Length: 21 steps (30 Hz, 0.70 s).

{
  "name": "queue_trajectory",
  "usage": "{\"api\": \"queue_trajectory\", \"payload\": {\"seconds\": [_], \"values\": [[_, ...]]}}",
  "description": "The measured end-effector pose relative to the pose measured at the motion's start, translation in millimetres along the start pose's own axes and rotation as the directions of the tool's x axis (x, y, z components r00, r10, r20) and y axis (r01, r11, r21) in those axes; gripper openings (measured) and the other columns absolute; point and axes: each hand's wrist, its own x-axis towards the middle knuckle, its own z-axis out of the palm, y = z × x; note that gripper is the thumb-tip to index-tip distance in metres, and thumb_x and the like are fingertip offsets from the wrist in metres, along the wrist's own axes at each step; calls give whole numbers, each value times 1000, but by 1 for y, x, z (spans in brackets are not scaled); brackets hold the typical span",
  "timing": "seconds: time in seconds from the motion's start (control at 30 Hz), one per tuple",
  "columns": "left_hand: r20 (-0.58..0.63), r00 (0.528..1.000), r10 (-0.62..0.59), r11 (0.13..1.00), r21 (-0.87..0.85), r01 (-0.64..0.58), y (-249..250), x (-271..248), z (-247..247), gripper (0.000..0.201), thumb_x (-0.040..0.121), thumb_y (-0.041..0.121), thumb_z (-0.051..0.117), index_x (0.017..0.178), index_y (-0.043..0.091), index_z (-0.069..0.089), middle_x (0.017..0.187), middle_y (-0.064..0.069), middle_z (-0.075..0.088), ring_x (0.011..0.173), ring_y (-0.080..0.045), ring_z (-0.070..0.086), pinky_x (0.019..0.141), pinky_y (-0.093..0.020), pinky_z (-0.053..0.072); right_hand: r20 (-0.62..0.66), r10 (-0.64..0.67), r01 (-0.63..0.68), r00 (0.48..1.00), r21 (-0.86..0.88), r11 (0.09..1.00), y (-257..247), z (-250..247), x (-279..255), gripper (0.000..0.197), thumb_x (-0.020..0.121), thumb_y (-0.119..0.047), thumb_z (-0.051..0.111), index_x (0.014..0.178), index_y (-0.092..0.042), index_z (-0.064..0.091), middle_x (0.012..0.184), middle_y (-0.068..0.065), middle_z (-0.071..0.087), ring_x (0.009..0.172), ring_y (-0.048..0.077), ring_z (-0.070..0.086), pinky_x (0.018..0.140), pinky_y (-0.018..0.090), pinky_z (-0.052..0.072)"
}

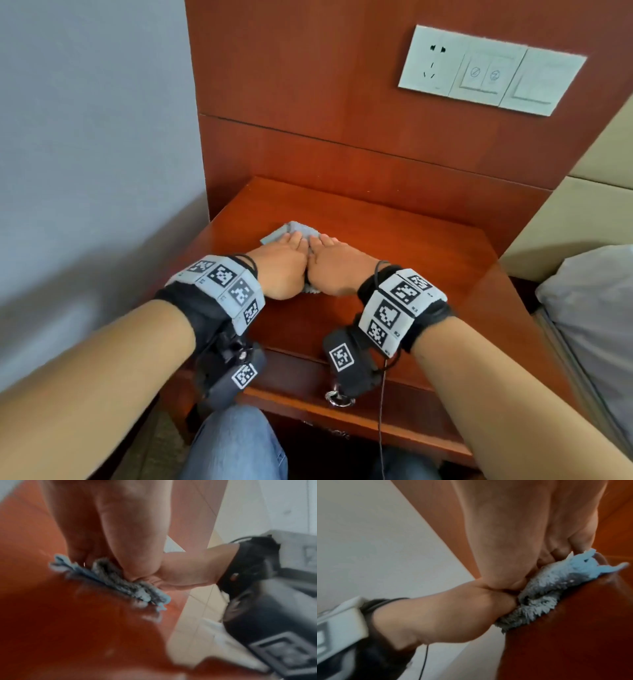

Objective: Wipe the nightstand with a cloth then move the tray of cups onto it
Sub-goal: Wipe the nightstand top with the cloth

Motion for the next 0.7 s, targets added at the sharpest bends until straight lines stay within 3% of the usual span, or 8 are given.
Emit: {"api": "queue_trajectory", "payload": {"seconds": [0.17, 0.3, 0.43, 0.53, 0.6, 0.7], "values": [[43, 995, 87, 995, 35, -89, 71, 26, -11, 68, 100, 16, 35, 152, -2, -5, 160, -21, -3, 150, -30, -4, 122, -34, 1, 56, 153, -154, 987, 31, 988, 57, 13, -35, 57, 103, -18, 19, 152, 1, -3, 159, 23, 0, 148, 36, 4, 120, 40, 8], [104, 985, 136, 988, 55, -142, 98, 37, -14, 71, 100, 20, 36, 152, -1, -7, 160, -22, -7, 150, -32, -7, 123, -37, -1, 65, 241, -244, 968, 39, 969, 73, 14, -54, 53, 104, -14, 20, 151, 3, 3, 158, 23, 10, 146, 36, 13, 118, 38, 13], [174, 979, 109, 994, -17, -108, 90, 42, -13, 73, 100, 23, 35, 152, 1, -11, 160, -17, -14, 150, -30, -9, 123, -40, 1, 83, 212, -216, 974, 52, 975, 76, 18, -50, 56, 105, -19, 18, 151, 0, -9, 159, 23, -5, 149, 34, -3, 120, 36, 2], [209, 976, 57, 998, -5, -58, 78, 40, -14, 74, 102, 31, 33, 151, 2, -15, 160, -16, -17, 150, -29, -11, 121, -39, -2, 163, 179, -203, 970, 146, 968, 69, 15, -33, 66, 102, -28, 27, 153, -11, -12, 160, 11, -17, 149, 24, -14, 122, 41, -2], [219, 976, -8, 999, 32, 1, 59, 39, -17, 76, 102, 32, 33, 150, 1, -16, 160, -17, -18, 149, -29, -12, 121, -38, -4, 172, 166, -206, 971, 250, 946, 55, 6, -19, 71, 98, -29, 32, 153, -19, -11, 161, 2, -18, 148, 18, -15, 122, 41, -2], [219, 972, -80, 997, 30, 76, 16, 27, -19, 73, 102, 21, 34, 149, -2, -16, 159, -20, -17, 149, -30, -12, 122, -39, -2, 144, 114, -153, 983, 305, 940, 16, -15, 4, 69, 100, -27, 31, 154, -17, -10, 161, 3, -16, 149, 17, -14, 121, 37, -4]]}}
